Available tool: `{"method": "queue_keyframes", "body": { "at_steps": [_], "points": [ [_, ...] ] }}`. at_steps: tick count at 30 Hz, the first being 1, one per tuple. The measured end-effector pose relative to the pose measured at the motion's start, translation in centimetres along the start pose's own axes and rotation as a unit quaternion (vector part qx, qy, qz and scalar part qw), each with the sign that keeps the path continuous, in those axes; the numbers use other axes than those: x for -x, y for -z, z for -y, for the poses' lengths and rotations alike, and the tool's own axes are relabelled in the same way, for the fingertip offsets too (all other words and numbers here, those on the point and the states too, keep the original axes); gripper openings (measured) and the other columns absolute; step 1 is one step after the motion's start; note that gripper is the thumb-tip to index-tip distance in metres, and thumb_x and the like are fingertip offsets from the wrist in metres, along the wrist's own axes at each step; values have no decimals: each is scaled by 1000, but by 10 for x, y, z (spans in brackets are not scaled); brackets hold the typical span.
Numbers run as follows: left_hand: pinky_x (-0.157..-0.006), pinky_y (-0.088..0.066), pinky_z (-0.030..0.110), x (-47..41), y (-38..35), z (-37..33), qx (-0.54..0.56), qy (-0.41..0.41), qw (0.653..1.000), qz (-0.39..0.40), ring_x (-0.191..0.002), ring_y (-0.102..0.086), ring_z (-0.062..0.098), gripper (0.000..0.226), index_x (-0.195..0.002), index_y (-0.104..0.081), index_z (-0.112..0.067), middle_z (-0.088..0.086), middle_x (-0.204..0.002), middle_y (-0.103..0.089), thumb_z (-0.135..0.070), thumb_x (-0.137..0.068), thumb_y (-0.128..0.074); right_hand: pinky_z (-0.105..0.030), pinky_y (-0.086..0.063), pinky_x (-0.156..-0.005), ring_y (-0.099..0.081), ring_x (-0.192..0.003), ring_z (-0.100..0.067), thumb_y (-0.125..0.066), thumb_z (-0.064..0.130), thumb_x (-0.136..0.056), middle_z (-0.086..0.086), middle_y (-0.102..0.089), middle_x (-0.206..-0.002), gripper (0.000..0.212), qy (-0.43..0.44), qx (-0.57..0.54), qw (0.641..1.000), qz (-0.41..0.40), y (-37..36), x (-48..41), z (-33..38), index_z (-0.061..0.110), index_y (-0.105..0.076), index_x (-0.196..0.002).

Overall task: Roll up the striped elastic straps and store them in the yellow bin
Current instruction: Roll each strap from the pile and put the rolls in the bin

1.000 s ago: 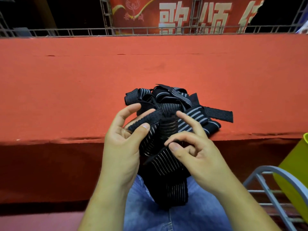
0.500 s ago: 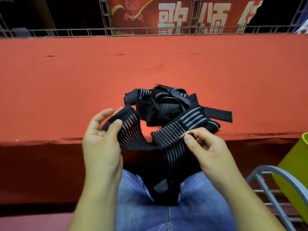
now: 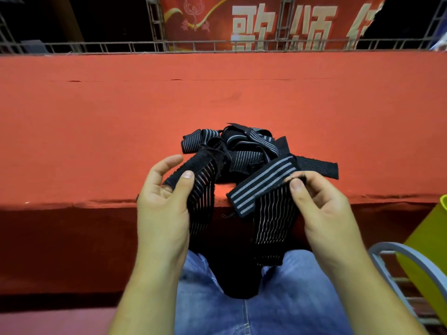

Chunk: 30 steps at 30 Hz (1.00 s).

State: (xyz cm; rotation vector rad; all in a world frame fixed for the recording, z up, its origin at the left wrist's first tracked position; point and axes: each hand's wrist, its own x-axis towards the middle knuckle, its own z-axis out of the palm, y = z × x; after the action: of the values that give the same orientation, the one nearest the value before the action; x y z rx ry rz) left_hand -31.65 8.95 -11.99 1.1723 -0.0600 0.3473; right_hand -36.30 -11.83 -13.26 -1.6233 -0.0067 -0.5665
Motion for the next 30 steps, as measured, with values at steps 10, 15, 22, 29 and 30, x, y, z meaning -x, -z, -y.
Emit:
{"method": "queue_keyframes", "body": {
  "at_steps": [10, 15, 22, 29, 30],
  "points": [
    [-68, -57, 22, 16, -15, 0, 15, 53, 990, 128, -76, -72, 13, 25, -101, -77, -32, 4, -84, -77, -15, -84, -72, -12, -52, -76, -72, -83, -1, -67, 1, -97, 8, -80, -87, 19, 0, -106, 994, 32, -33, 10, 21, 17, -77, -95],
    [-51, -49, 13, 24, -22, -3, 26, 72, 981, 181, -56, -65, 5, 22, -101, -75, -25, -2, -70, -72, -22, -79, -70, -18, -57, -68, -73, -76, -12, -75, 15, -87, -5, -80, -84, 6, -60, -190, 980, -6, -37, 10, 22, 14, -73, -93],
    [-76, -58, 23, 27, -21, 0, 6, 66, 970, 234, -94, -74, 13, 27, -113, -73, -27, 5, -107, -79, -32, -96, -53, -18, -55, -70, -70, -78, -11, -80, 30, -77, 0, -76, -83, 12, -49, -180, 982, -37, -38, 9, 20, 20, -77, -83],
    [-91, -57, 27, 30, -22, -2, 6, 61, 964, 258, -113, -72, 19, 33, -119, -72, -22, 7, -121, -76, -33, -99, -47, -22, -54, -74, -68, -81, -13, -82, 32, -76, 1, -75, -84, 11, -57, -187, 980, -47, -38, 10, 19, 23, -78, -81],
    [-90, -57, 27, 31, -22, -1, 7, 60, 963, 262, -112, -72, 18, 33, -119, -72, -22, 7, -120, -76, -33, -99, -48, -24, -54, -75, -68, -81, -14, -82, 32, -75, 0, -74, -84, 11, -64, -193, 978, -48, -38, 10, 19, 24, -78, -81]
  ]
}}
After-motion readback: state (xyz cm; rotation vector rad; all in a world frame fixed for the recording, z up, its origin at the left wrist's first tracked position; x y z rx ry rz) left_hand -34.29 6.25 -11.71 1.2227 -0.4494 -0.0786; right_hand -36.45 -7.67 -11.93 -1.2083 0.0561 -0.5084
